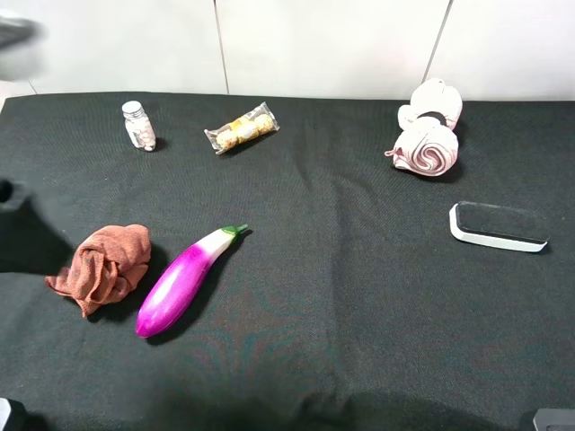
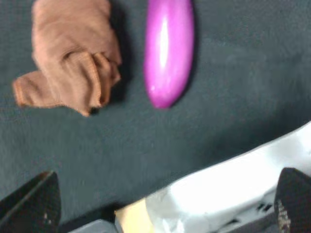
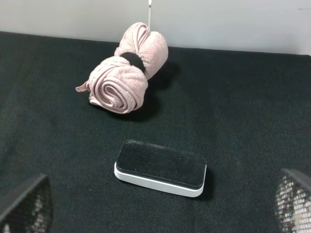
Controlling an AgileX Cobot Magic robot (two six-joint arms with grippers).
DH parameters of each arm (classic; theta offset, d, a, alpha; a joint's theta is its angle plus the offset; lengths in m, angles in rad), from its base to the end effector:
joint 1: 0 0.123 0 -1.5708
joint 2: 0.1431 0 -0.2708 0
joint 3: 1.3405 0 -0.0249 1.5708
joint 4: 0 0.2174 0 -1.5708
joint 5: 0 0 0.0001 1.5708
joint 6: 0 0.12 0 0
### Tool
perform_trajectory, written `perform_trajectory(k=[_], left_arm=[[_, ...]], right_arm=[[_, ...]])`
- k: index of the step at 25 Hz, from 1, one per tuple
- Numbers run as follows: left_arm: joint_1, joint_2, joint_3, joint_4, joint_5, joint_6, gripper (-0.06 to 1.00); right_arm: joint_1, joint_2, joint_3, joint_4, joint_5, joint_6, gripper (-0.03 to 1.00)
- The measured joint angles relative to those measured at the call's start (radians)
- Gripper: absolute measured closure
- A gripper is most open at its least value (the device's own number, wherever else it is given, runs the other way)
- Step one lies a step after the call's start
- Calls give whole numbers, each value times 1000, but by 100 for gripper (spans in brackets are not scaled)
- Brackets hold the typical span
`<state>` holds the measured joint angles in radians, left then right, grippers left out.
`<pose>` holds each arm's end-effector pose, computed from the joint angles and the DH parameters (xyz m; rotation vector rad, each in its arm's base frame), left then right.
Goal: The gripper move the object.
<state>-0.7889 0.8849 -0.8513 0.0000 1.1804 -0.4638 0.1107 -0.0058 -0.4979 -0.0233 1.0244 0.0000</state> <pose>0.0897 -0.0904 0.2830 0.4465 2.7225 -0.3650 0.0075 -0.0016 0.2514 -0.1103 2.0013 0.0432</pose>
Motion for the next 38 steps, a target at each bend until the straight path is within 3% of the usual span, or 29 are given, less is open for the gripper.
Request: perform_trajectory(k=[8,16,22,30,38], left_arm=[[0,-250,-1,63,2,8,1],[0,-484,-1,82,2,178,1],[15,-529,6,122,2,267,1],[219,-543,75,133,2,340,0],[489,-702,202,132,-3,357,-4]], right_arm=[[0,0,0,0,0,0,27],[0,0,0,0,0,0,27],[0,0,0,0,0,0,27],[0,0,0,0,0,0,27],[0,0,0,0,0,0,27]])
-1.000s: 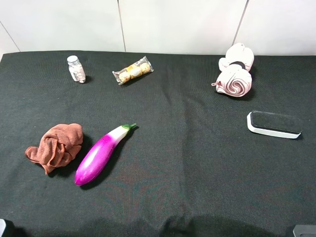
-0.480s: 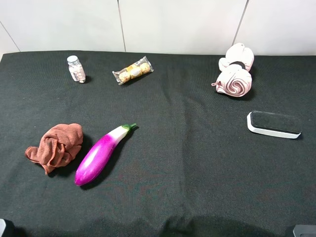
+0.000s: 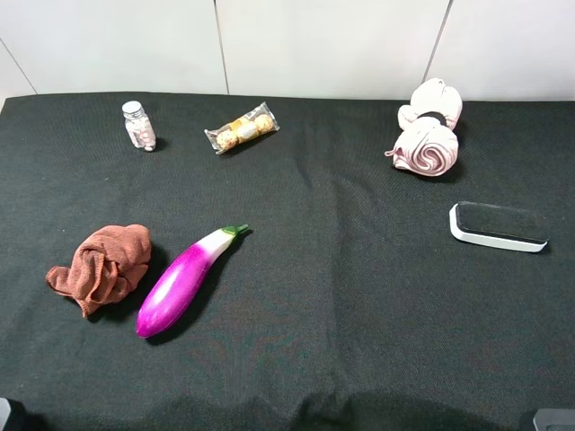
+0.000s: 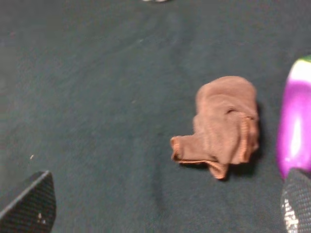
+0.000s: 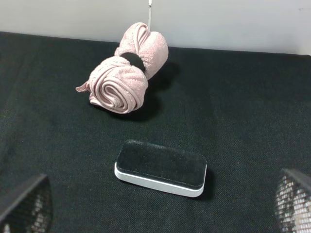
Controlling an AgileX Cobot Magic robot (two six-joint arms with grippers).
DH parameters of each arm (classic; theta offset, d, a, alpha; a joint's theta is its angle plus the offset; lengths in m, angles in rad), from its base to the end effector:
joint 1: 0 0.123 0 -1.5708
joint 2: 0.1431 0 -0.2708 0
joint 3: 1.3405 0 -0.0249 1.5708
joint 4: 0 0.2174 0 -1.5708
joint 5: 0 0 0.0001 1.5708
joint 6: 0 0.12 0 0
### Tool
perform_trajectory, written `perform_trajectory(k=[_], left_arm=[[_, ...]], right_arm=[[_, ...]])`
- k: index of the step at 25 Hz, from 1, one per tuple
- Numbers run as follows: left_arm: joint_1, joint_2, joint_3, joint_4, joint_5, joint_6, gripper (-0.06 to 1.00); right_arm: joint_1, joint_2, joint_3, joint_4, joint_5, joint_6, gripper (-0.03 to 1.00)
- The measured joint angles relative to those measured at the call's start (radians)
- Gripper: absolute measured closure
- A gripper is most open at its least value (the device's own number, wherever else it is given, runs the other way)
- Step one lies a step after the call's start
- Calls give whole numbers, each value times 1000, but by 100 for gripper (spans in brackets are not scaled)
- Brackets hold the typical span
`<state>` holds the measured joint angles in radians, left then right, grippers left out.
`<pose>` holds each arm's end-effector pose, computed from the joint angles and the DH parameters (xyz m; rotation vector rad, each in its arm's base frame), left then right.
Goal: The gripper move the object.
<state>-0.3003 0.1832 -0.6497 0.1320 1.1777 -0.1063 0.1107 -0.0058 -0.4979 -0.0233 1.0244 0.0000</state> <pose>0.0159 0.0104 0.2759 0.1989 2.1781 -0.0676 0.0075 -0.0016 0.2514 -0.1103 2.0013 0.0432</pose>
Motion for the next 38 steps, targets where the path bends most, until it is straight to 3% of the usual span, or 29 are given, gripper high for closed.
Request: perform_trajectory(k=[7,12,38], left_arm=[[172,-115,73,0,-42,106,-5],[230,-187,153,-27,-96,141,-5],[233,-191,162,-46,-116,175,-5]], right_arm=[[0,0,0,0,0,0,27],[0,0,0,0,0,0,27],[0,0,0,0,0,0,27]])
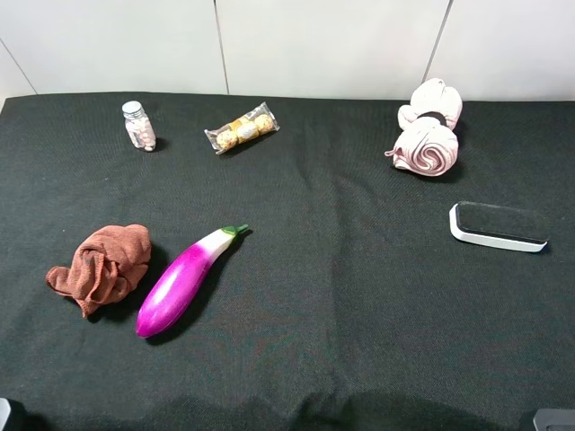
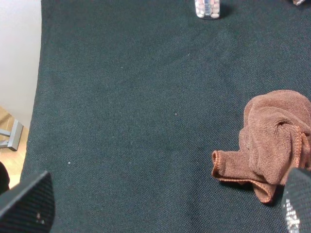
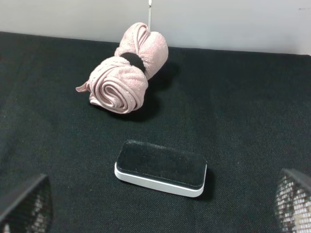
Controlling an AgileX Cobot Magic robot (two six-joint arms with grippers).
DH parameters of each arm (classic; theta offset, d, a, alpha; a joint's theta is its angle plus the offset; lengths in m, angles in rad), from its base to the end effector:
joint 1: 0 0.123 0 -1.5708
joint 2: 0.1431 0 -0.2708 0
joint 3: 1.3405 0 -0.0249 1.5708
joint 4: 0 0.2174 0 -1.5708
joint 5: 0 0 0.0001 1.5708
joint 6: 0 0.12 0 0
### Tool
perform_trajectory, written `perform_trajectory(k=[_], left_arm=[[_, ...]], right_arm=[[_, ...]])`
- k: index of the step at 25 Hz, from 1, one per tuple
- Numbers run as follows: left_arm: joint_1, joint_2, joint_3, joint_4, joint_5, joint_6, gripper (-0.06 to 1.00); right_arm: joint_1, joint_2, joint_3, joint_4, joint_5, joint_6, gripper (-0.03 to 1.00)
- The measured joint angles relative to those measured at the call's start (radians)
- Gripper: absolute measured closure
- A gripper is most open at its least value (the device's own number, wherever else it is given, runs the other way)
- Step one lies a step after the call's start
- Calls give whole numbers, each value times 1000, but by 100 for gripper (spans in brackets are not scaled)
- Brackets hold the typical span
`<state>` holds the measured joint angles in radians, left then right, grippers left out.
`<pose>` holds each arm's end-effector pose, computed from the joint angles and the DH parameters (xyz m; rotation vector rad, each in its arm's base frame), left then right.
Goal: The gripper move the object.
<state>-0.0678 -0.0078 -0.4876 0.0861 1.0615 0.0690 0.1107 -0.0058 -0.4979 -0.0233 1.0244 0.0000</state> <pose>0.0063 0.0086 0.2449 0.1362 2.0437 0.1039 0.0075 -0.0016 0.2514 -0.1103 2.0013 0.0432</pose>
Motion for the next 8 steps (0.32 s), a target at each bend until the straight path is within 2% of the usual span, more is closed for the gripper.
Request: perform_trajectory(k=[8], left_arm=[[0,0,1,0,-2,0,-5]], right_arm=[[0,0,0,0,0,0,27]])
